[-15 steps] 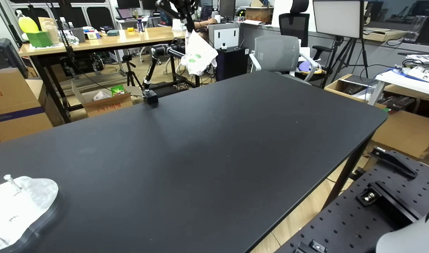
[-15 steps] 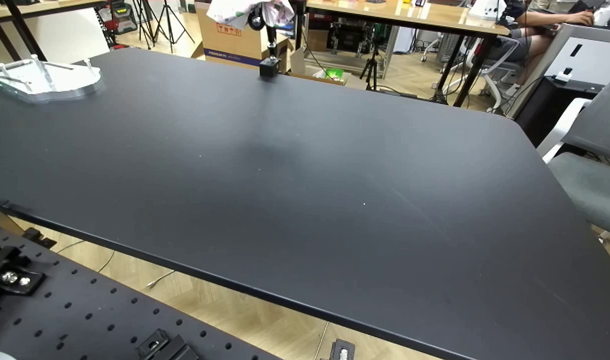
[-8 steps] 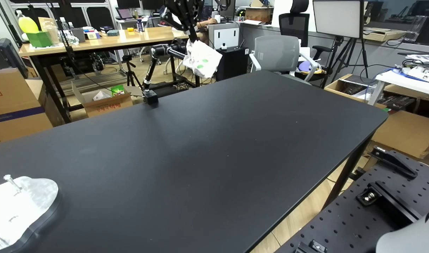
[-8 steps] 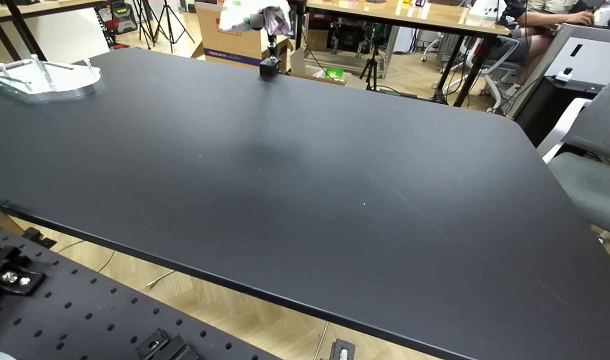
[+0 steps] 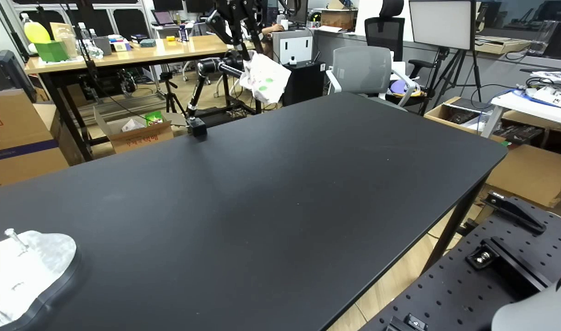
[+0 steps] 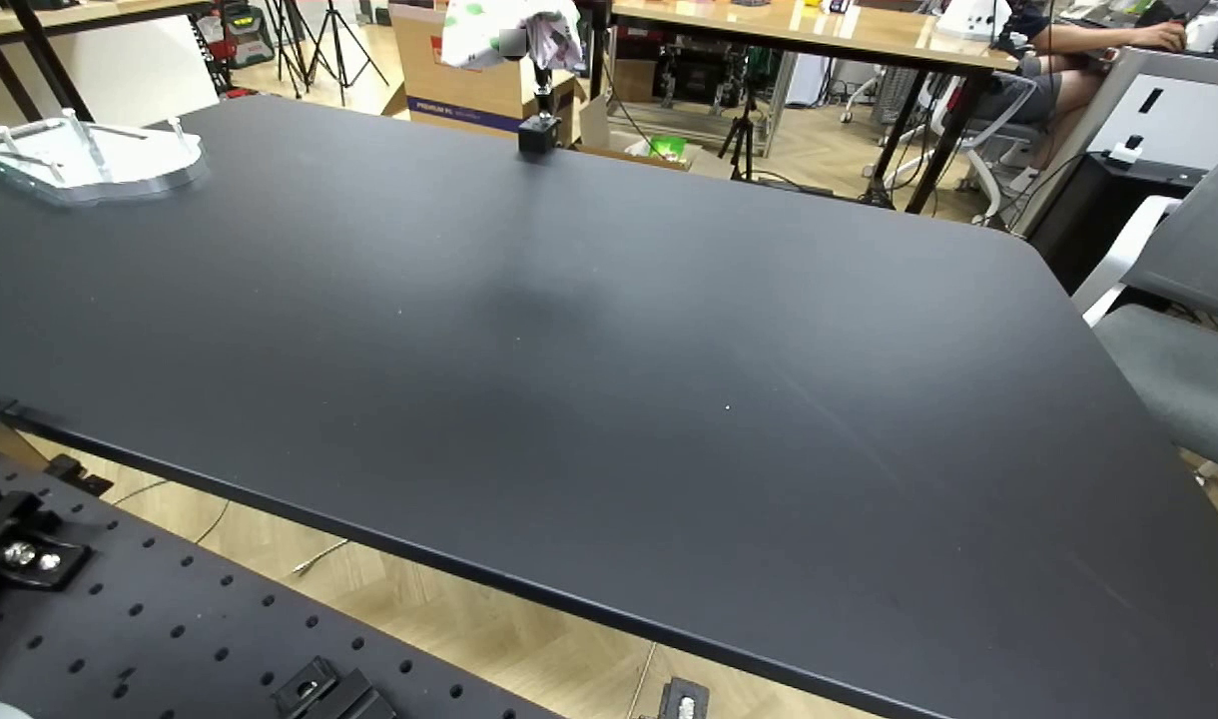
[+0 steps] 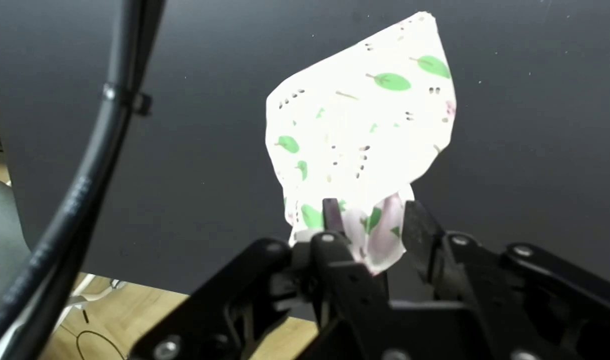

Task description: Put the towel on the rack.

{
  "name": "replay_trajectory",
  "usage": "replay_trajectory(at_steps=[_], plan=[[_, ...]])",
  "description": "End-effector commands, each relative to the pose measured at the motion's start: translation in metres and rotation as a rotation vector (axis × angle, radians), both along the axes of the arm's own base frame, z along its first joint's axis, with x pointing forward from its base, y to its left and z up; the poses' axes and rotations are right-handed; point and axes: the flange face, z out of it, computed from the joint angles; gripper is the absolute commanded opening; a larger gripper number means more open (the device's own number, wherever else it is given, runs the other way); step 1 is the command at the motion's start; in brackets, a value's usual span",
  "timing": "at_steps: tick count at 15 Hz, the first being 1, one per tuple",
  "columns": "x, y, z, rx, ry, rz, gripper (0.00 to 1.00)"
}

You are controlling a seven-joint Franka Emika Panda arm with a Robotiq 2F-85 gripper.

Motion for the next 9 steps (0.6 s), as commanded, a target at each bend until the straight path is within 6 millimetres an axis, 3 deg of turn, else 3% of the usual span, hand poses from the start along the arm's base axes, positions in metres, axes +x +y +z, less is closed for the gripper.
replay_trajectory(at_steps=[1,6,7,8,9], plan=[[-0.003,0.001,0.02,-0.001,-0.022,-0.001,0.68],[-0.013,0.013,0.052,-0.007,-0.071,0.011,0.99],[-0.017,0.015,0.06,0.008,-0.063,0.013,1.0],[-0.008,0.012,0.039,0.008,-0.056,0.02,0.89],[-0.011,0.015,0.047,0.008,-0.061,0.022,0.97]])
